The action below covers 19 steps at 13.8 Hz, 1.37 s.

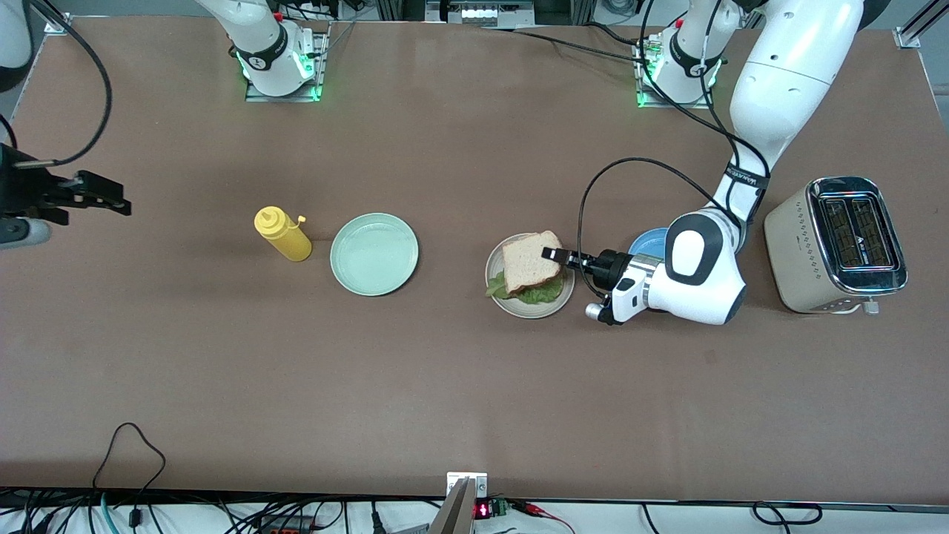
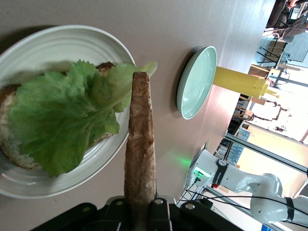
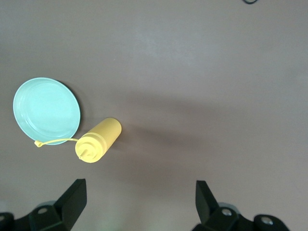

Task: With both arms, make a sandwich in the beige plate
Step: 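Lower the toast onto the lettuce and open the left gripper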

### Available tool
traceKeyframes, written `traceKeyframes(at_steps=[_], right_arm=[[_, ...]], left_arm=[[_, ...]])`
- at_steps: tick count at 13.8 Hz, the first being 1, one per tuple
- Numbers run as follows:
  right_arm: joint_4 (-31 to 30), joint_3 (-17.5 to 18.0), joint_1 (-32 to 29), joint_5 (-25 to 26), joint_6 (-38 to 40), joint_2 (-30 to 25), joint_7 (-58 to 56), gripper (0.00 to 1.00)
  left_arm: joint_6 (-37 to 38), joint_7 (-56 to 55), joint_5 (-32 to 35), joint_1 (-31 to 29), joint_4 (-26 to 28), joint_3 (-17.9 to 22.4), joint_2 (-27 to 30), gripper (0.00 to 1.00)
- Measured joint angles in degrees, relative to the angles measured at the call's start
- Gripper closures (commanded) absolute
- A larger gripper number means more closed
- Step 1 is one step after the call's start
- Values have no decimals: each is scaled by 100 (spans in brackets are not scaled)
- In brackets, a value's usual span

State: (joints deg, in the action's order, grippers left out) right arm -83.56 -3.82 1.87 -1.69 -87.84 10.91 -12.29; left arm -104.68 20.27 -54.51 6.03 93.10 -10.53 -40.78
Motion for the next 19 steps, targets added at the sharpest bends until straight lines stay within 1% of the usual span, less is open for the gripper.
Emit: traceKeyframes(at_steps=[6, 9, 11, 12, 13, 14, 15, 17, 19], right_arm=[[-22, 8, 97, 45, -10, 48, 2, 0], [-23, 8, 108, 266, -34, 54, 2, 0], [-23, 10, 150, 339, -61, 59, 2, 0], [-23, 11, 178, 377, -65, 61, 2, 0], [-23, 11, 198, 398, -66, 62, 2, 0], [-23, 11, 204, 405, -67, 62, 2, 0], [-23, 9, 203, 408, -67, 62, 2, 0], [-23, 6, 199, 408, -67, 63, 2, 0], [-23, 5, 197, 410, -67, 65, 1, 0]], left_arm=[[-6, 476, -1, -2, -28, 11, -300, 97], [-17, 575, -1, -6, -60, 18, -470, 90], [-26, 601, -1, -15, -135, 28, -583, 79], [-34, 631, -1, -19, -185, 37, -635, 61], [-57, 691, -1, -21, -236, 46, -677, 46], [-116, 738, -1, -23, -274, 50, -712, 21], [-204, 770, -1, -23, -294, 55, -745, 0], [-414, 998, -1, -26, -321, 71, -814, 0], [-588, 1495, -1, -34, -407, 82, -863, 0]])
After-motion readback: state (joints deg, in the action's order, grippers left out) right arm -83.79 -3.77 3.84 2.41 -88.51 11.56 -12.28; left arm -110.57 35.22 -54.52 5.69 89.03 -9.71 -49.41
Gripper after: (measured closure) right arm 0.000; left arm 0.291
